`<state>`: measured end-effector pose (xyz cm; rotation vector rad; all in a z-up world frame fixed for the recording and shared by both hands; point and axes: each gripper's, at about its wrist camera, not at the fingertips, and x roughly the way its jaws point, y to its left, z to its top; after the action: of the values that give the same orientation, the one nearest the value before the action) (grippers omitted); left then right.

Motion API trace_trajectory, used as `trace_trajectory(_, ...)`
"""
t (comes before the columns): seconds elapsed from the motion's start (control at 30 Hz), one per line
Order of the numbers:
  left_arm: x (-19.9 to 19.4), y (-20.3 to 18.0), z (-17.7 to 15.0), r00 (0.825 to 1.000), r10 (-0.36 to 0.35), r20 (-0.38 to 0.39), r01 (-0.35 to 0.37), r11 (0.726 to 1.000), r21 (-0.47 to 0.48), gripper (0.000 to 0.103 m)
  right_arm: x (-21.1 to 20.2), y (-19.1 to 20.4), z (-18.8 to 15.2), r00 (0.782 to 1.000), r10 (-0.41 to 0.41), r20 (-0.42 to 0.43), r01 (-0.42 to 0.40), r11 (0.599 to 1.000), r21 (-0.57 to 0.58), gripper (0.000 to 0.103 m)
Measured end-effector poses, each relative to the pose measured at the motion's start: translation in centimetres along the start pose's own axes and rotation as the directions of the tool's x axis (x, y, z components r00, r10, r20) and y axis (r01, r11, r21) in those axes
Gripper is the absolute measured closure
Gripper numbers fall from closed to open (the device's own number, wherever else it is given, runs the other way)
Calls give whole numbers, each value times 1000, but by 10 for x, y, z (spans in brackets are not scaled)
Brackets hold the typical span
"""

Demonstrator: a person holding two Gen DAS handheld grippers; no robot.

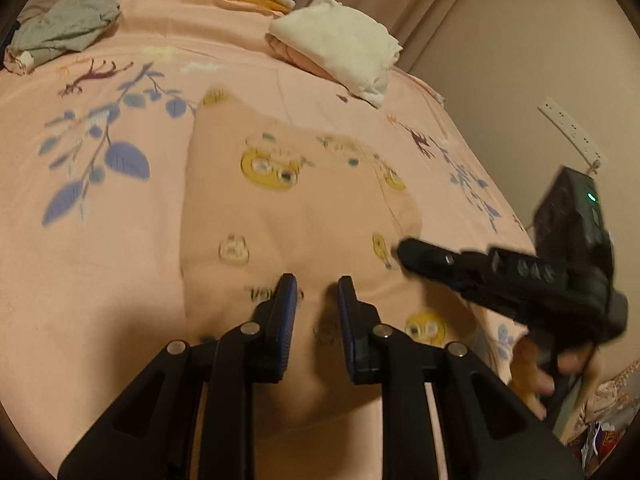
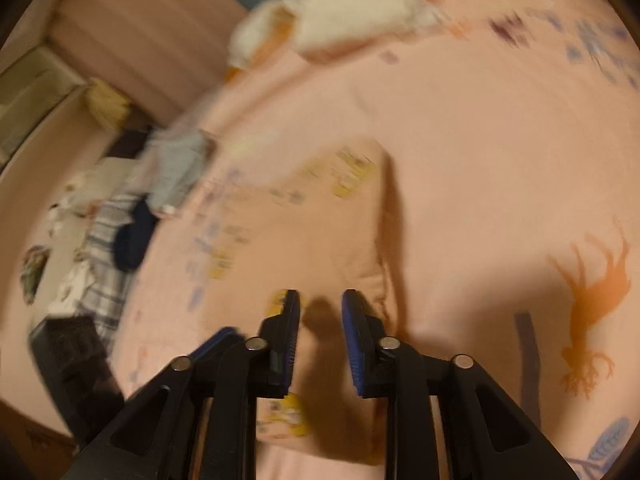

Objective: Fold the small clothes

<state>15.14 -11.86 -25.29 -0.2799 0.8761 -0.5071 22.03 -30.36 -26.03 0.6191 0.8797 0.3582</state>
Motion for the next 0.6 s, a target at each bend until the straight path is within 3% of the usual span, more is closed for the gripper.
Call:
trace_trajectory(0.2,-7,4,-3,1000,-22,-22,21,999,-36,81,-14,3,-4,1000,-2,5,2,1000,-3,87)
trace_trajectory(0.27,-15,-1,-1,1000,-4,-29,4,1000,-3,80,-20,6,-5,1000,11,-1,-11,1000,12,86)
trace_trajectory(0.33,-27,-9,2,999,51,-1,-51,997,56,75,-27,4,-2,999,42,9,-43,998,39,80)
trace_trajectory(0.4,-38,-12,4,995,92,47,-96,992,77,57,-32,1,-2,997,57,45,-59,997,50,62)
trace_trajectory(0.43,-45,-9,7,992,97,77,-102,993,61,56,-34,-2,-2,997,52,56,-56,996,65,58)
trace_trajectory(0.53,-49,5,15,995,71,69,-71,997,-1,54,-34,-11,-1,997,55,50,-60,993,104,56)
trace_trajectory(0.6,-48,14,19,996,75,49,-73,997,-36,39,-35,-15,1,998,40,47,-45,992,118,55)
